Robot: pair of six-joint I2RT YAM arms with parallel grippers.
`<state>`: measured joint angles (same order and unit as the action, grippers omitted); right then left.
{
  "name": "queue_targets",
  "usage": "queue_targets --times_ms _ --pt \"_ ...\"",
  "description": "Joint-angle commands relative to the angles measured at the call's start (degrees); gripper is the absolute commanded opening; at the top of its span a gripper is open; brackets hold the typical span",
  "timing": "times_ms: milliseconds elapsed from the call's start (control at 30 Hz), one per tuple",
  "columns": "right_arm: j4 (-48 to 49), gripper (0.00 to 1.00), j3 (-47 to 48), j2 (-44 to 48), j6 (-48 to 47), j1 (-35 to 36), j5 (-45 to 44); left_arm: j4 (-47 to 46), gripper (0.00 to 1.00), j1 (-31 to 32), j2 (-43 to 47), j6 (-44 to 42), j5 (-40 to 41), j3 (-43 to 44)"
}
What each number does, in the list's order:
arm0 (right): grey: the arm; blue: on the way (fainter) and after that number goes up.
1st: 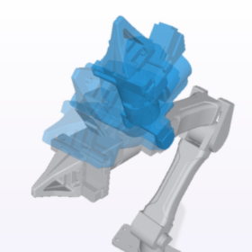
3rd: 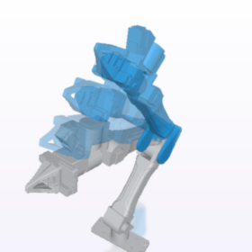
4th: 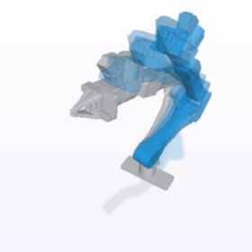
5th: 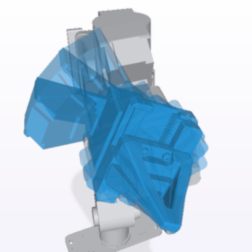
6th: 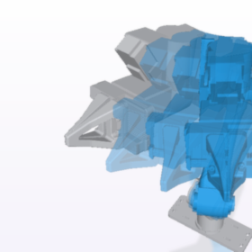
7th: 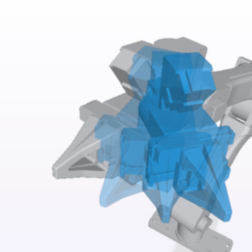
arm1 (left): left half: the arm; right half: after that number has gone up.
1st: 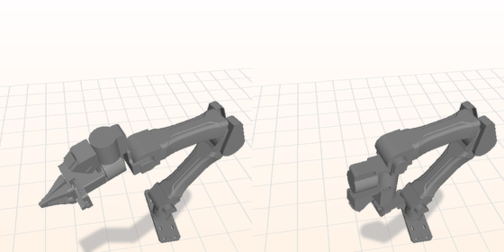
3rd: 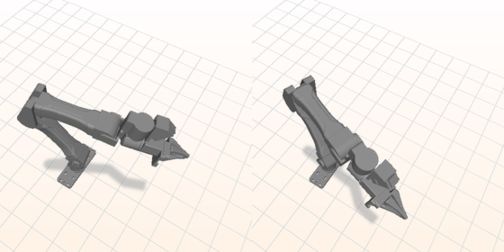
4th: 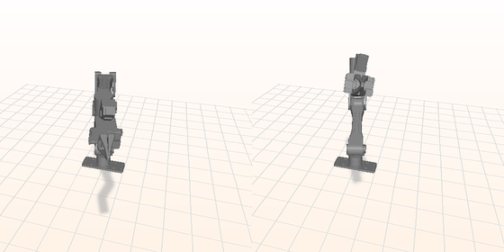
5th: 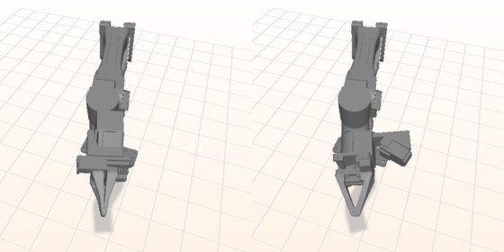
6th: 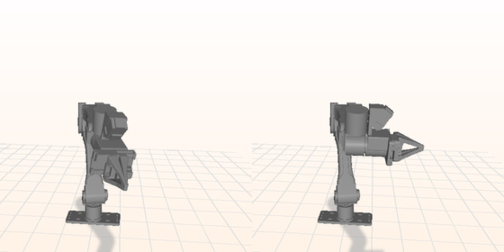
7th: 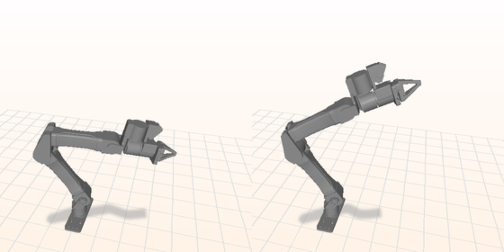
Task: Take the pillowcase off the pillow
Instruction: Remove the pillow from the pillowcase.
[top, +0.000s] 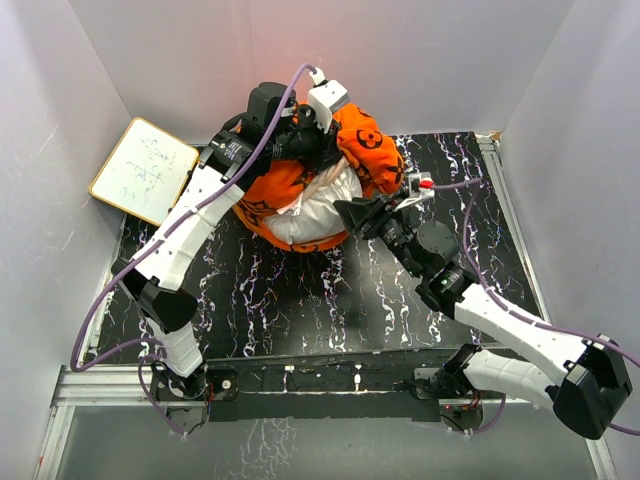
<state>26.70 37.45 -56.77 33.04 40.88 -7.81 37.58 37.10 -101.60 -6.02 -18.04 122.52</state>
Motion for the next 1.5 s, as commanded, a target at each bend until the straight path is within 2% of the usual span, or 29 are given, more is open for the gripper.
queue_targets --times_ms 0,200,267,333,433,500,533,800,967,1067,1267,1400,1467 --pt "-4.46 0.65 6.86 -2.55 -1.37 0.42 -1.7 -3.96 0.0 -1.37 3.59 3.27 -1.18 2.52" --pt "-9.88 0.66 15.01 -10.04 -4.27 0.37 -4.97 -3.16 0.0 -1.38 3.42 1.87 -2.37 4.99" --pt "-13.24 0.66 18.85 -13.6 -5.67 0.35 -6.41 -2.65 0.13 -1.37 4.14 1.2 -2.71 5.28" --pt "-15.03 0.66 21.61 -16.51 -6.32 0.36 -8.89 -1.54 0.33 -1.35 5.12 -0.13 -3.13 5.82" --pt "-14.85 0.68 24.96 -18.79 -8.4 0.37 -9.73 2.44 0.68 -1.36 7.23 -4.06 -6.62 5.49" --pt "-13.81 0.66 26.63 -19.72 -9.88 0.32 -9.25 3.79 0.78 -1.41 9.29 -6.12 -8.37 3.04" --pt "-13.16 0.65 27.2 -19.96 -10.55 0.27 -8.95 3.84 0.8 -1.41 10.52 -7.57 -8.7 1.08" --pt "-3.94 0.55 26.64 -18.81 -10.73 -0.31 -5.73 -0.54 0.82 -1.36 18.44 -17.73 -5.27 -17.04" --pt "-0.28 0.51 25.27 -17.93 -7.74 -1.72 -1.05 -10.94 0.86 -0.81 20.75 -22.24 2.59 -25.81" --pt "6.0 0.46 21.87 -16.48 -7.1 -1.69 1.09 -17.85 0.86 -0.59 20.56 -24.48 5.79 -28.73" --pt "6.96 0.43 20.45 -15.4 -6.2 -2.18 1.08 -23.6 0.76 -0.58 17.44 -28.27 11.36 -27.61" --pt "6.55 0.37 19.59 -15.27 -5.29 -2.4 -1.16 -29.6 0.64 1.15 16.77 -33.16 21.27 -28.91" --pt "6.04 0.35 19.06 -15.4 -4.42 -2.81 -2.41 -32.89 0.63 2.25 16.96 -37.06 26.59 -30.8"
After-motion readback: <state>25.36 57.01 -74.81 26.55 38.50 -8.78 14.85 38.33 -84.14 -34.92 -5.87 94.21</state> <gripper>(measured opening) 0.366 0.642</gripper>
